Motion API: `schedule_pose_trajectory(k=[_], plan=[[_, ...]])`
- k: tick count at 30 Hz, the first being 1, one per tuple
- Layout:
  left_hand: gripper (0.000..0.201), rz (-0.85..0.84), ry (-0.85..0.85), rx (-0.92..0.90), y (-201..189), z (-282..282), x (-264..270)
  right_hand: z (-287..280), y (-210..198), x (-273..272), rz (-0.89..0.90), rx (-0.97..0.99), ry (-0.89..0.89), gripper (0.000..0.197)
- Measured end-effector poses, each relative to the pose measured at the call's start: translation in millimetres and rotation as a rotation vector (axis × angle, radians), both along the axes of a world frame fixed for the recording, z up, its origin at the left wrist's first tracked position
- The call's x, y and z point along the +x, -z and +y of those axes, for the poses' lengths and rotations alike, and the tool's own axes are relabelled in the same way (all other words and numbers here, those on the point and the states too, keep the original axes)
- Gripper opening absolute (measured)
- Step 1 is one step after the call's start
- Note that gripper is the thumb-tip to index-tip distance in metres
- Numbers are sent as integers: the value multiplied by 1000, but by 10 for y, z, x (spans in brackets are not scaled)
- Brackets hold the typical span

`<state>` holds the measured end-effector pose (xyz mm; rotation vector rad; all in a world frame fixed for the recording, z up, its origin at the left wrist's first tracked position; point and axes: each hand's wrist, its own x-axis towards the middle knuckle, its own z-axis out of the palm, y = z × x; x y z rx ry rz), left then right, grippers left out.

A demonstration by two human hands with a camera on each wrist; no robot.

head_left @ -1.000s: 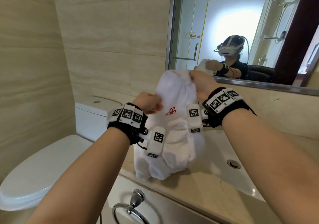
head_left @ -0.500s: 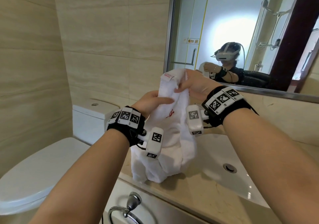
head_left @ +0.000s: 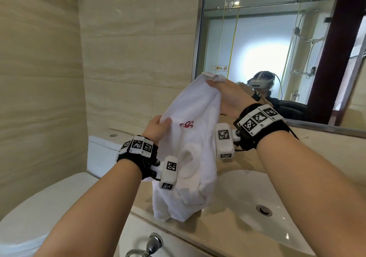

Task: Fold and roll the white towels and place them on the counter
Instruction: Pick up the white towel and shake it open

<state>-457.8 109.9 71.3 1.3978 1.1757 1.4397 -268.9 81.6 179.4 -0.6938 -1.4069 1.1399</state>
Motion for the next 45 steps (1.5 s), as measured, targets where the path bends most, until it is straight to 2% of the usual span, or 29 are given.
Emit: schedule_pose_trajectory(k=[5,8,14,18,23,28,31,34,39,41,45], plan=[[11,-249,-95,161,-472,-330,-47,-361,-183,2,107,2,160,13],[9,-355,-102,303,-837,-686,-83,-678,-309,45,199,1,239,32],[9,-442,-43,516,-1512,-1532,-129,-1394,-578,45,261,96,147,32],[9,-480,52,666,-1986,-2050,-152,-1893,-905,30,321,213,58,28],[7,-521,72,716,-2291,-2232,-149,-2165,-1247,34,315,339,-4,22],[20,-515,27,606,-2074,-1969,-153,-1956,-1209,78,225,297,36,25],[22,-365,-69,515,-1828,-1668,-253,-1717,-997,127,26,232,168,29],[18,-199,-134,433,-1562,-1378,-378,-1501,-726,170,-196,171,323,17],[24,-19,-145,339,-1139,-973,-423,-1061,-352,212,-203,101,509,7],[24,24,-168,302,-1015,-809,-427,-891,-249,206,-224,85,565,13],[23,156,-253,230,-806,-478,-461,-544,-84,246,-408,84,659,14]])
